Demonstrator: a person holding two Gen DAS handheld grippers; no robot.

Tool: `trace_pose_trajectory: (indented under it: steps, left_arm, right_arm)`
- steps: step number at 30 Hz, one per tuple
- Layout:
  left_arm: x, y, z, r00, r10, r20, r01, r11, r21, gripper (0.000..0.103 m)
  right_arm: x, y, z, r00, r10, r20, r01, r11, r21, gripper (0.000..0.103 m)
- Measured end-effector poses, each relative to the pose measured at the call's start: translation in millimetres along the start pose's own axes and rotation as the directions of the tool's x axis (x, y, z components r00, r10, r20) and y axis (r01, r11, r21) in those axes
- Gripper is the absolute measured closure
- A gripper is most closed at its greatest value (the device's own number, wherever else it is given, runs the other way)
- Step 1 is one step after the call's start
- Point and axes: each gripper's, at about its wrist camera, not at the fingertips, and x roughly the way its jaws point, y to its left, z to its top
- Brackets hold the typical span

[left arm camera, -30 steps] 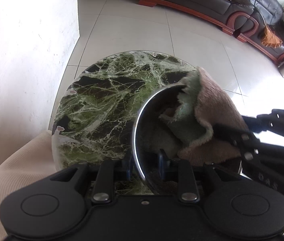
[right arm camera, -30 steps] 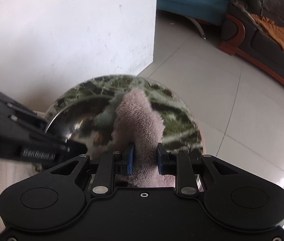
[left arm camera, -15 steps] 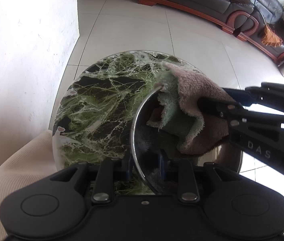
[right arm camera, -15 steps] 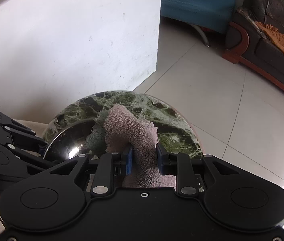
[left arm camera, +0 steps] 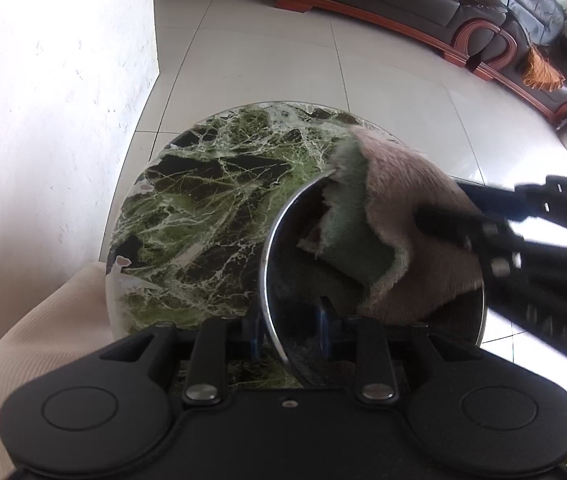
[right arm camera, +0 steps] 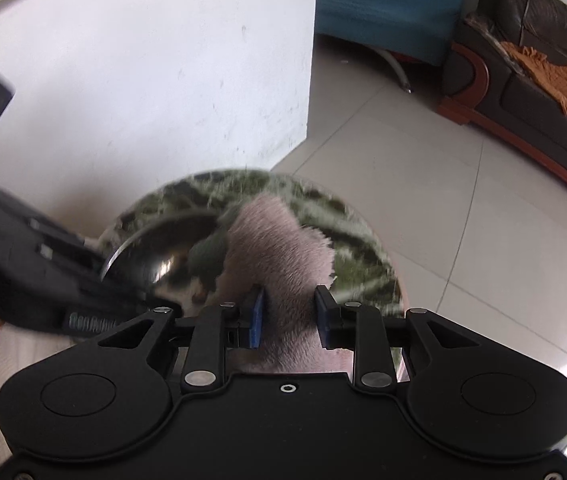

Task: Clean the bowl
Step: 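Push the towel deeper into the bowl and wipe with the right gripper, then wipe the towel along the inner wall near the rim, right gripper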

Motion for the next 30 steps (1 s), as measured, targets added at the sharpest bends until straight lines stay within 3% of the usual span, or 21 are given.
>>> trace_pose_trajectory:
  steps: [3,8,15,23,28,30]
  left_arm:
    - [1,0,0,1.0,-0.001,0.001,0.001,1.0,-0.003,0.076]
    - [2,3,0,1.0,-0.007,0.003,0.007,1.0,-0.012,0.076]
    - [1,7,-1,1.0,-0.007,0.015,0.007,0.998,-0.057,0.077]
    - [-24,3,12,0.993,0.012,0.117,-0.013,1.0,0.004,0.08]
    - [-15,6,28,0.993,0.029,0.115,-0.03,0.999,0.014,0.08]
    - [-13,9,26,0.995,0.009,0.103,-0.008,1.0,-0.013,0.086]
  right_arm:
    - [6,-2,5,1.0,0.005,0.004,-0.005,1.0,-0.001,0.078]
    - [6,-8,-16,0.999,0.013,-0.037,-0.011,0.999,0.05,0.078]
    - [-17,-11,-41,0.998,0.051,-0.038,-0.042,0.975,0.216,0.077]
    - [-15,-11,-36,0.999,0.04,-0.035,-0.035,0.989,0.142,0.078]
    - [-16,-9,-36,0.999,0.042,-0.03,-0.038,0.991,0.125,0.077]
    - [-15,-10,-36,0.999,0.043,-0.027,-0.039,0.991,0.125,0.078]
